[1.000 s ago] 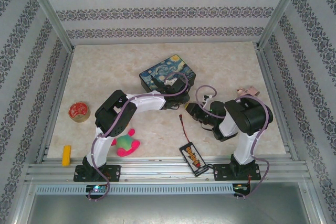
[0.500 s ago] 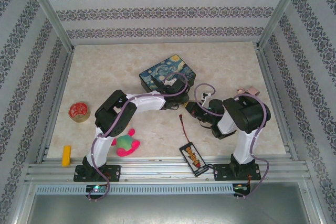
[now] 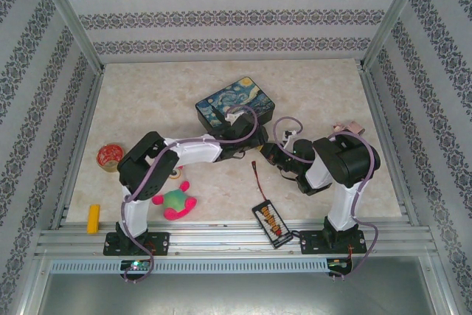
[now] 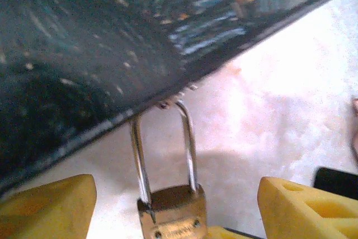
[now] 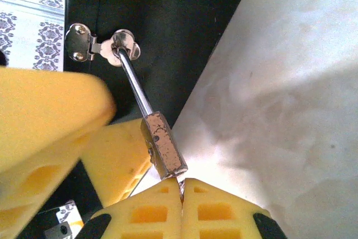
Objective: Unlock the padlock with the key
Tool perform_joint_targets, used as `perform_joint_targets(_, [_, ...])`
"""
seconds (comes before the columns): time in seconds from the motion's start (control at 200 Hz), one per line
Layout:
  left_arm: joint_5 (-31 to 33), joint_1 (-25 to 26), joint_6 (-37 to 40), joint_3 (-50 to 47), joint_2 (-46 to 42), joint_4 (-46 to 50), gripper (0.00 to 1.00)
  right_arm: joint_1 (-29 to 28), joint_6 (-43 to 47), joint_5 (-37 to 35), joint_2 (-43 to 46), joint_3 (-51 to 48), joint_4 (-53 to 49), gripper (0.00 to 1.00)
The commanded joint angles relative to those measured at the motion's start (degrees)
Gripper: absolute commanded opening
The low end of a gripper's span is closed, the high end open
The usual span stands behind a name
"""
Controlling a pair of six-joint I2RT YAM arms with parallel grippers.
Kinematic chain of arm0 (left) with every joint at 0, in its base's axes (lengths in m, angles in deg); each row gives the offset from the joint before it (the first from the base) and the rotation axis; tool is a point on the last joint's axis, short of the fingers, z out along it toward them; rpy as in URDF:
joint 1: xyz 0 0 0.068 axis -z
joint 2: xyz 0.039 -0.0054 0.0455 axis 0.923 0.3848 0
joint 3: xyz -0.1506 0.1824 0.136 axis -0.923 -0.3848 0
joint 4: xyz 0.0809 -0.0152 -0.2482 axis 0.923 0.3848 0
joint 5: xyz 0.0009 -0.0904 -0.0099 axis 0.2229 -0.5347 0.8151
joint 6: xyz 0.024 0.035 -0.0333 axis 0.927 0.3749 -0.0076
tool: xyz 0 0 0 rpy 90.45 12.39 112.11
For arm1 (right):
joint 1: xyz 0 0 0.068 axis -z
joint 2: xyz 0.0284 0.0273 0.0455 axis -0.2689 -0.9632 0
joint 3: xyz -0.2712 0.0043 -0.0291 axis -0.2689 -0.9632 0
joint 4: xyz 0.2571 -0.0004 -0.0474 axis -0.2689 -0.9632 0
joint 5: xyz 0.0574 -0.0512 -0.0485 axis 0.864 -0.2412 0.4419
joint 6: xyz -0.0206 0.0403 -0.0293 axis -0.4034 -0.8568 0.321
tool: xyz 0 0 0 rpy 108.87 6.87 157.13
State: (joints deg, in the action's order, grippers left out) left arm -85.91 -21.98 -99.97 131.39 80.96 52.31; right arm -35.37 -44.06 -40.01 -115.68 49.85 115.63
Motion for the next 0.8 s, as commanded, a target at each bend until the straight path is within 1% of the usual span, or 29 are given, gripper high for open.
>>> perform_joint_targets(0.0, [1.27,0.67,4.02,-4.80,-3.34,-11.71,0.76,0.87,-1.84,0.42,0.88,2.60,2.92,0.01])
perform_joint_targets(0.125, [-0.47,0.67,6.73,-10.92,-5.71,-22.29,0.76,1.34,-2.91,1.02,1.65,2.84,2.92,0.01])
perform_joint_targets(0.265, [-0.61,0.58,8.02,-15.17,-7.08,-30.05,0.76,2.05,-4.80,1.98,1.98,3.12,2.92,0.01])
perform_joint_targets(0.405, [-1.41,0.07,6.60,-16.13,-6.19,-31.80,0.74,2.28,-5.58,2.58,2.03,3.31,2.92,0.01])
perform_joint_targets(0.545, [-3.25,-0.97,3.94,-17.35,-3.42,-37.32,0.62,2.28,-6.31,2.89,2.28,3.58,2.92,0.02])
perform_joint_targets(0.615, [-4.37,-1.35,4.04,-17.37,-2.58,-38.67,0.59,2.28,-6.39,2.89,2.54,3.65,2.92,0.01])
perform_joint_targets(0.795, [-2.81,-1.52,2.12,-17.57,-2.94,-34.52,0.58,2.28,-6.64,3.11,2.90,4.19,2.92,0.02])
